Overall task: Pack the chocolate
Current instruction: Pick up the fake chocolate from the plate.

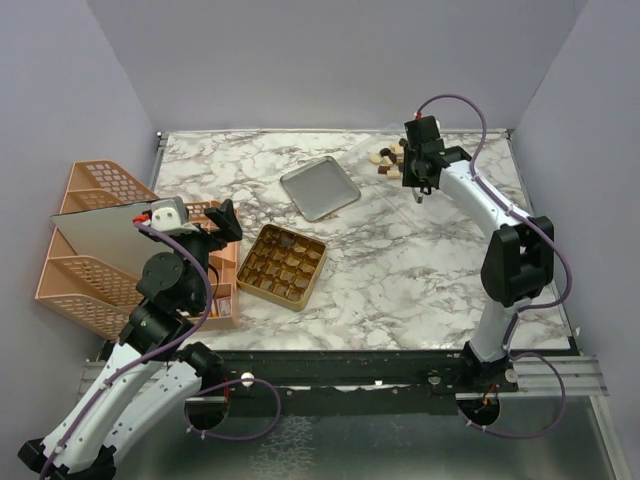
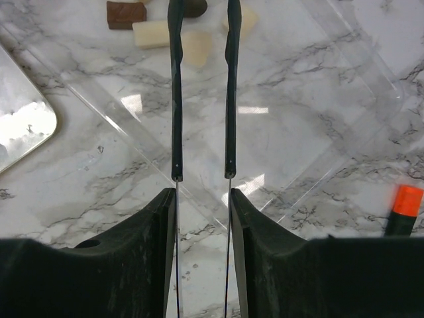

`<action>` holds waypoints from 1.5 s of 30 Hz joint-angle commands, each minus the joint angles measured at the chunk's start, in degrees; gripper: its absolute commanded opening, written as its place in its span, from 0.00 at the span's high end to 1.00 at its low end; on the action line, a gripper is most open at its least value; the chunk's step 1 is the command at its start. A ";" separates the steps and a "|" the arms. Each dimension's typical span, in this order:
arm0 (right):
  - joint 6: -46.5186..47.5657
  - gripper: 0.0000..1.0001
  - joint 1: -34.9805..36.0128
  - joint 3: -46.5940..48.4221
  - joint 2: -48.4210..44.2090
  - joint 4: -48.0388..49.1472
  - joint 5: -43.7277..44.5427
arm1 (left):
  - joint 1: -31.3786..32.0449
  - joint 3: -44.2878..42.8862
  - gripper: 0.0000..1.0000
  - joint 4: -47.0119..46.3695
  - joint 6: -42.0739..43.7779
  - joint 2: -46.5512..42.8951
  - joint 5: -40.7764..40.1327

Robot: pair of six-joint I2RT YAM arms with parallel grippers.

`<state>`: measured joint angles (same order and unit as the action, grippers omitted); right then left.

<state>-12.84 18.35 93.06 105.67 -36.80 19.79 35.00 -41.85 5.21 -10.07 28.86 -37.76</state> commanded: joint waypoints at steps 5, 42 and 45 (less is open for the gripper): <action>0.52 0.60 -0.59 -4.76 2.87 4.80 -4.26 | 0.15 0.41 0.01 -0.80 0.23 1.11 0.25; 0.84 0.71 -0.69 -3.47 6.65 4.85 -1.50 | 0.15 0.71 0.01 -1.17 0.56 0.70 -0.08; 0.20 0.72 -0.64 -3.79 5.40 4.49 -2.67 | 0.15 0.62 0.01 -1.17 0.50 0.67 0.09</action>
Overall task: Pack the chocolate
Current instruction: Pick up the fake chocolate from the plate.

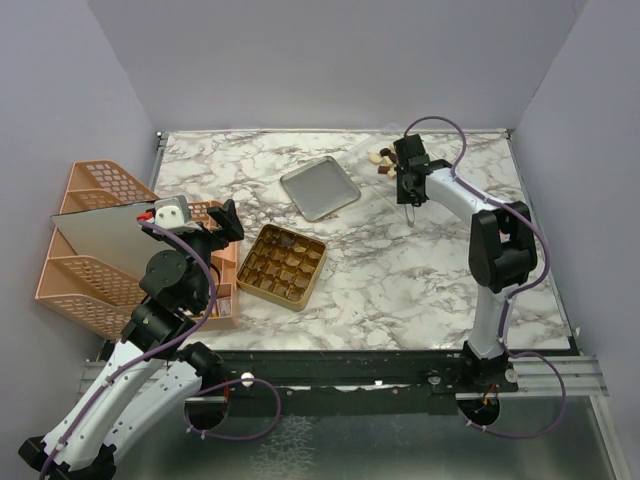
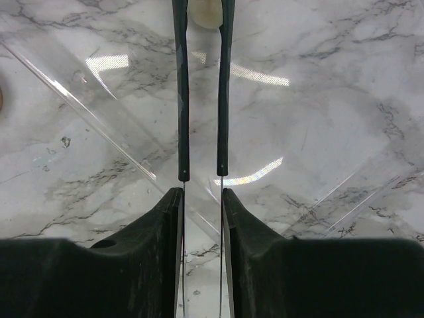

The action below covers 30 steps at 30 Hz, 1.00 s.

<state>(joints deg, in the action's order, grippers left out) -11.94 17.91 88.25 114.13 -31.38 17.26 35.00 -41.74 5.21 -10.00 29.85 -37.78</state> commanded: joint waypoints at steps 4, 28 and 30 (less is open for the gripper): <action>-0.94 0.74 -0.25 0.48 -4.85 -1.30 -2.15 | 0.15 0.56 0.01 -1.12 0.42 -0.27 0.08; -5.59 0.75 12.09 -10.02 -21.55 2.39 -22.17 | 0.15 0.48 0.01 -1.08 0.77 0.28 -0.59; -5.60 0.75 14.55 -9.73 -21.74 1.87 -22.70 | 0.15 0.35 0.01 -0.86 0.71 0.19 -0.62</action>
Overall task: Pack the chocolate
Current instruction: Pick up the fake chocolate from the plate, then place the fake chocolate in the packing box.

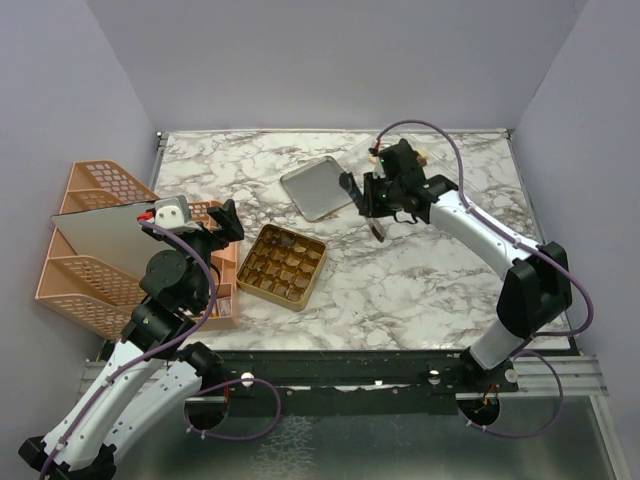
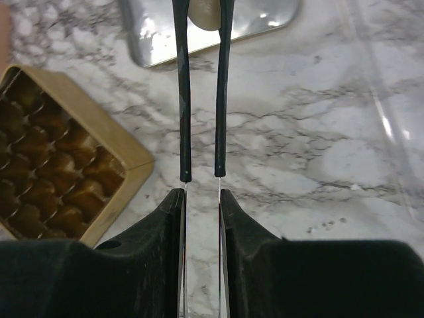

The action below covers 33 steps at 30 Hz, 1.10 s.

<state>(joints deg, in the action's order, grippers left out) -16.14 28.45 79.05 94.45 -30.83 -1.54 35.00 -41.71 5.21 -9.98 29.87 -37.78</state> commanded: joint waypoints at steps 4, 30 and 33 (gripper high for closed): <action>-0.57 0.75 7.32 0.17 -2.10 0.16 -4.44 | 0.15 0.58 0.01 -1.09 0.66 -0.46 -0.73; -1.61 0.75 18.50 -3.66 -1.96 -3.71 -6.12 | 0.11 0.60 0.01 -1.28 0.62 -0.08 -0.26; -0.97 0.74 18.84 -3.62 -1.54 -4.36 -6.58 | 0.15 0.67 0.01 -1.26 0.66 0.09 -0.23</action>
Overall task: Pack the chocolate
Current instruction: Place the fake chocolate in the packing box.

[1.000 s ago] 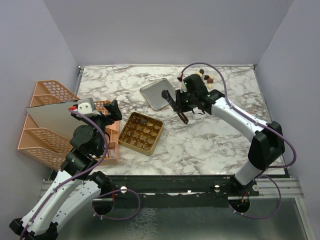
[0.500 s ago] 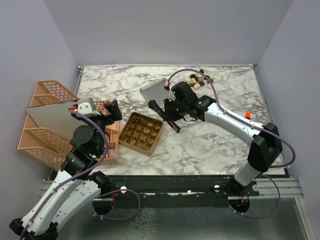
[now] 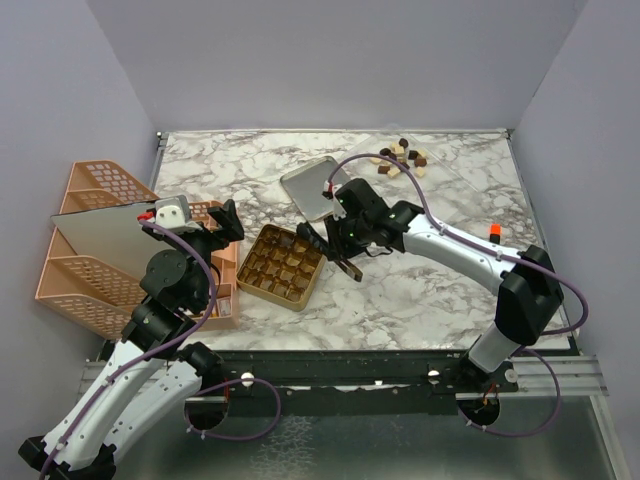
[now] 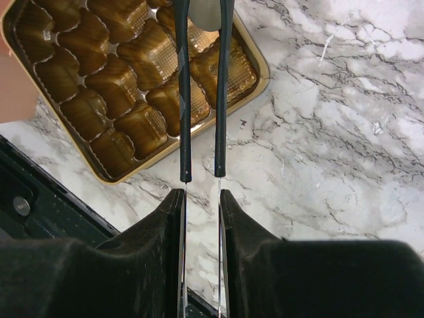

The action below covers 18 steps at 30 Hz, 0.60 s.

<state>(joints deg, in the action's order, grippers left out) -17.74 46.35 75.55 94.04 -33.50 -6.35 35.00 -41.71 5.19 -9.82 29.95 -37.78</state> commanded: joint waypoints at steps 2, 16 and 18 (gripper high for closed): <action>0.70 0.74 1.11 -0.05 -1.01 -1.76 -1.72 | 0.15 0.55 0.01 -1.32 0.42 0.14 -0.08; 0.77 0.68 1.43 1.00 0.38 -1.76 -1.73 | 0.15 0.67 0.01 -1.29 0.42 0.24 0.02; 0.71 0.68 1.33 1.00 0.23 -1.82 -1.67 | 0.15 0.51 0.01 -1.12 0.42 0.54 0.13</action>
<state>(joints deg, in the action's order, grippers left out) -17.50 47.20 75.57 94.06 -34.20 -6.98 35.00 -41.71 5.19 -9.82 29.98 -37.78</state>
